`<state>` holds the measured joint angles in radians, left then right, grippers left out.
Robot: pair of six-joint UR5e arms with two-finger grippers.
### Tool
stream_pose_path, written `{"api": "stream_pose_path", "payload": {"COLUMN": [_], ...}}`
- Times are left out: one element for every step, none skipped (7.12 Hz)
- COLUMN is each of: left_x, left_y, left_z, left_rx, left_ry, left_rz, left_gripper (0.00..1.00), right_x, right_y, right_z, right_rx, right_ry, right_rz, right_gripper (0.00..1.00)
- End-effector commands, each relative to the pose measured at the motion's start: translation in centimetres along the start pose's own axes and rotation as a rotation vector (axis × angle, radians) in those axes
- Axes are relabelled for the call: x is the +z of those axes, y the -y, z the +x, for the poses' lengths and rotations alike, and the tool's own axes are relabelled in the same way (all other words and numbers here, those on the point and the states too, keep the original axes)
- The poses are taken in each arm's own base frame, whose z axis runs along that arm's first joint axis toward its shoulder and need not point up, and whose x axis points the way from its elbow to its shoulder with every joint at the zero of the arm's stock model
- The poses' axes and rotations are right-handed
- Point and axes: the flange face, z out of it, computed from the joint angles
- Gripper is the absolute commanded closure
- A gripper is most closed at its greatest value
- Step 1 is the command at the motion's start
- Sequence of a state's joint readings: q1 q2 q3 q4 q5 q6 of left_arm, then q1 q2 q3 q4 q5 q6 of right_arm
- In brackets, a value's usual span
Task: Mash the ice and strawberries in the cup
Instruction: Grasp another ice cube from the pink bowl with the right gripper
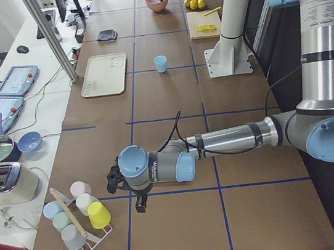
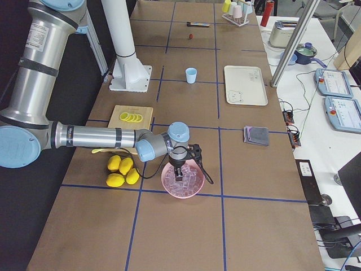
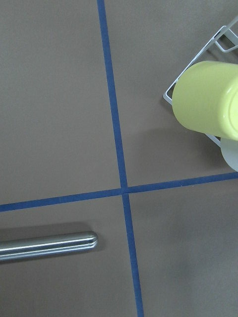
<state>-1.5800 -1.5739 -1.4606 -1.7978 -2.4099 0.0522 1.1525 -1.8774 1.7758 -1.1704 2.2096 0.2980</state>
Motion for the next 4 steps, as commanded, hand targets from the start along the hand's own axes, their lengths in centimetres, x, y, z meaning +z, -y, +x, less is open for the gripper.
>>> {"api": "stream_pose_path", "payload": {"left_x": [0.01,0.01,-0.04,-0.09], "left_y": [-0.01,-0.01,0.02,0.05], "left_z": [-0.01,-0.01,0.04,0.1], "left_rx": [0.0,0.0,0.001,0.002], "left_ry": [0.0,0.0,0.0,0.0], "left_rz": [0.0,0.0,0.001,0.002], "left_gripper": [0.0,0.0,0.0,0.0], "right_x": [-0.03,-0.03,-0.03,-0.19], "right_y": [0.09,0.1,0.1,0.18], "right_z": [-0.02,-0.01,-0.01,0.05], "right_rx": [-0.002,-0.003,-0.003,-0.004], "right_ry": [-0.005,-0.006,-0.006,-0.017], "right_rz": [0.003,0.003,0.003,0.01], "right_gripper": [0.91,0.97,0.97,0.97]}}
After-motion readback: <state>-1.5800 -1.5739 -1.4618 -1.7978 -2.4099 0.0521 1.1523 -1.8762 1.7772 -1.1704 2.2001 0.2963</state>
